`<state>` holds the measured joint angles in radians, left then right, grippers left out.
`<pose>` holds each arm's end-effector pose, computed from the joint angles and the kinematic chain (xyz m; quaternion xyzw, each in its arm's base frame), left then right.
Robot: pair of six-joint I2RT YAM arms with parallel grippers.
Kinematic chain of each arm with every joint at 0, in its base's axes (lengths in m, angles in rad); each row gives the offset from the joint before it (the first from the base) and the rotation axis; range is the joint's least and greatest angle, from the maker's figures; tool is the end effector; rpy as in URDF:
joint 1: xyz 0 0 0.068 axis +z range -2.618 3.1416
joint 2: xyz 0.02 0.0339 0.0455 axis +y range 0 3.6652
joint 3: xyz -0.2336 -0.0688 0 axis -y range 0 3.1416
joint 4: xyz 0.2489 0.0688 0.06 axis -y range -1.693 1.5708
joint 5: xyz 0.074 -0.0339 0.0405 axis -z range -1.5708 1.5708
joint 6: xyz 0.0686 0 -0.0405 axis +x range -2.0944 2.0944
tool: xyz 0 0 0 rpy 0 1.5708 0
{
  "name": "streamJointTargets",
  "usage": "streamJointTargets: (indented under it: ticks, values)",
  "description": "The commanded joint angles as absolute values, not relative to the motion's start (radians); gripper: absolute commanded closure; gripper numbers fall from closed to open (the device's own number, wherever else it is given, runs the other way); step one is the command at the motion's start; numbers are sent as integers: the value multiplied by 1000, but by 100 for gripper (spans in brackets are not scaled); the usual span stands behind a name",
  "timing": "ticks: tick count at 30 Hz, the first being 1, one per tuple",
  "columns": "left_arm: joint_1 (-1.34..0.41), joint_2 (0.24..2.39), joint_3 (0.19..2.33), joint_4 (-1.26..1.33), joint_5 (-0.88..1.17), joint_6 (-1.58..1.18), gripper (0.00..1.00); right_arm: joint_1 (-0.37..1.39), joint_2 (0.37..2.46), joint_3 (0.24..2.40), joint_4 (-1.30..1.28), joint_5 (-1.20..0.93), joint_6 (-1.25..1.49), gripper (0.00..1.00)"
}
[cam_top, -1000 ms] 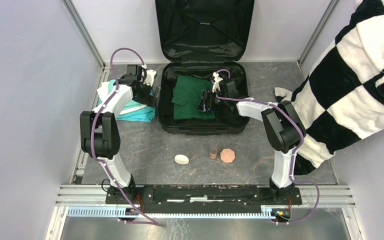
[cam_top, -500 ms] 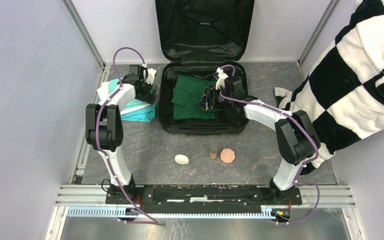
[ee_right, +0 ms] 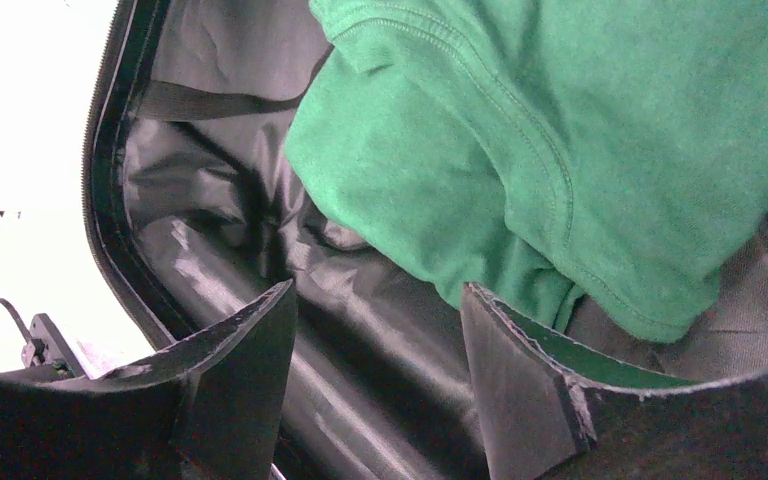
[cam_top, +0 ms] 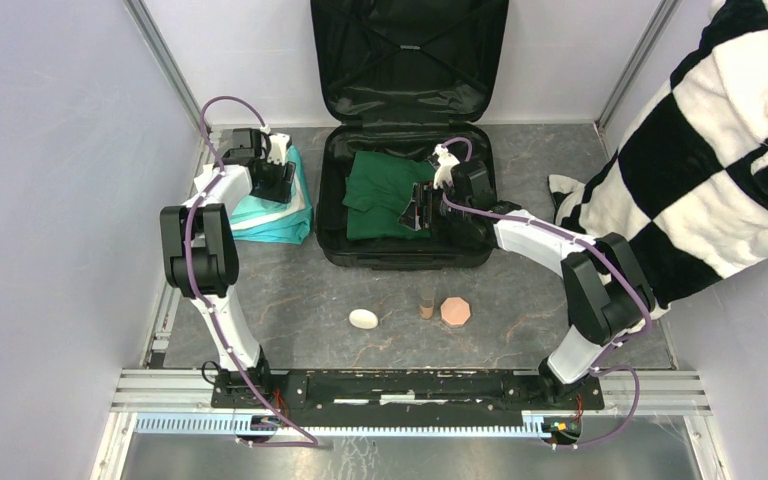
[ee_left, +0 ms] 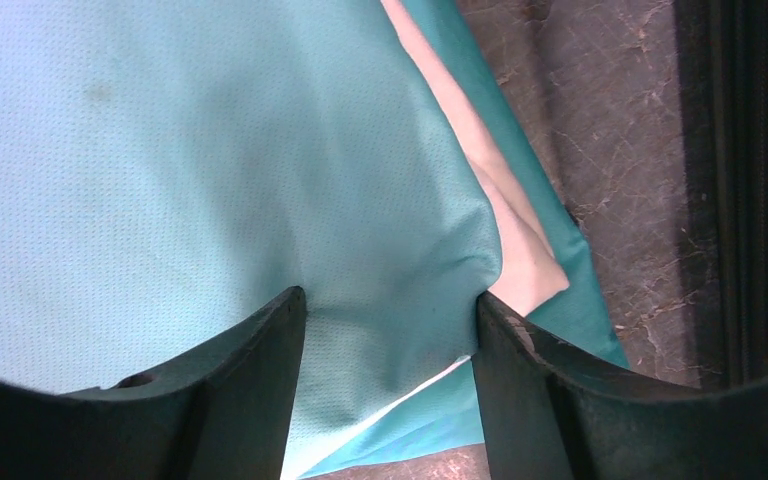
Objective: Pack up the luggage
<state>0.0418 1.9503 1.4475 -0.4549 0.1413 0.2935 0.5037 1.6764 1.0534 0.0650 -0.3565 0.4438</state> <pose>0.4352 0.0085 0.1470 0.1405 0.9408 -0.0161 0.3080 0.3380 0.2136 0.1761 -0.1117 0.8577 0.3558 0.3540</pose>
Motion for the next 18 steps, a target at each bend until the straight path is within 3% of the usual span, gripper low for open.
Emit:
streamJointTargets:
  ticks: [1, 8, 18]
  values:
    - [46, 1960, 1480, -452, 220, 275, 34, 505, 1632, 1034, 76, -341, 429, 32]
    - [44, 1972, 1483, -454, 263, 252, 31, 505, 1626, 1016, 77, -333, 428, 34]
    - [39, 1989, 1484, -453, 284, 235, 53, 505, 1623, 1006, 84, -330, 437, 40]
